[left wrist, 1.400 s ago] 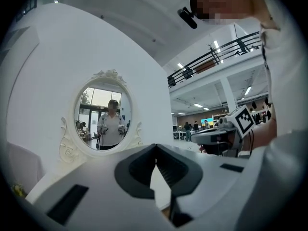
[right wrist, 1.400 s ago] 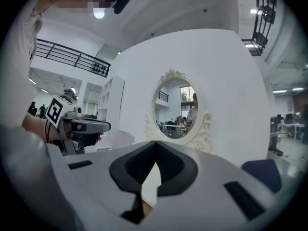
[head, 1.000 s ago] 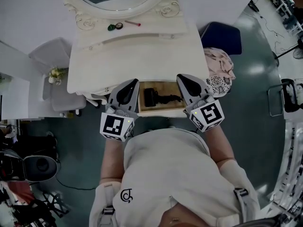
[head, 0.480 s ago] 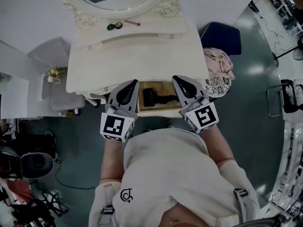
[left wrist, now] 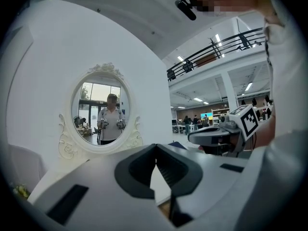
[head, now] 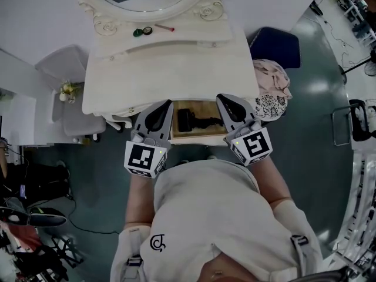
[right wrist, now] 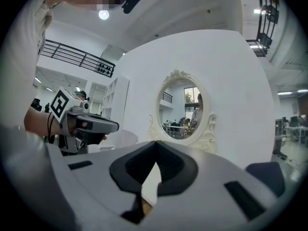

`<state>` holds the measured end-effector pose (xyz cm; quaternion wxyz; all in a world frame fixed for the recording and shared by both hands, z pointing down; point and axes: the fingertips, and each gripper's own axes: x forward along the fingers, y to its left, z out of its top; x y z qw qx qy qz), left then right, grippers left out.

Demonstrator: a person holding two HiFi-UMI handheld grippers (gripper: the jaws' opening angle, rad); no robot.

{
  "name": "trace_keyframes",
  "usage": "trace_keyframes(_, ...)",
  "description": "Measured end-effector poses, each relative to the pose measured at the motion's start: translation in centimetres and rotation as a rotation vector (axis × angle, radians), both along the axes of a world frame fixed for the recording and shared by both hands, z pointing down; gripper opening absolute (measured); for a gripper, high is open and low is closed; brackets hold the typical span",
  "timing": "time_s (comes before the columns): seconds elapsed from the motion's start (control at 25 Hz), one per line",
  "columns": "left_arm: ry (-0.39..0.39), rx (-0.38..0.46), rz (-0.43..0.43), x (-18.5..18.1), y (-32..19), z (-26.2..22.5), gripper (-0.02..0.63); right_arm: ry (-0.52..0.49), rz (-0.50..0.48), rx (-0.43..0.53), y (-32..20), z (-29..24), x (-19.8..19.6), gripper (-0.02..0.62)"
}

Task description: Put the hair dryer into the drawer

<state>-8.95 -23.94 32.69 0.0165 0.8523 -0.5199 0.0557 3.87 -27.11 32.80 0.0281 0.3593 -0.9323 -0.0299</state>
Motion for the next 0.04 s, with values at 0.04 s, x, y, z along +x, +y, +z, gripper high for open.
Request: trace_keyframes(0.04, 0.004, 0.002, 0.0, 0.05, 0.03, -0.05, 0.014, 0.001, 0.0, -0.001, -0.01, 0.03, 0.07, 0.005)
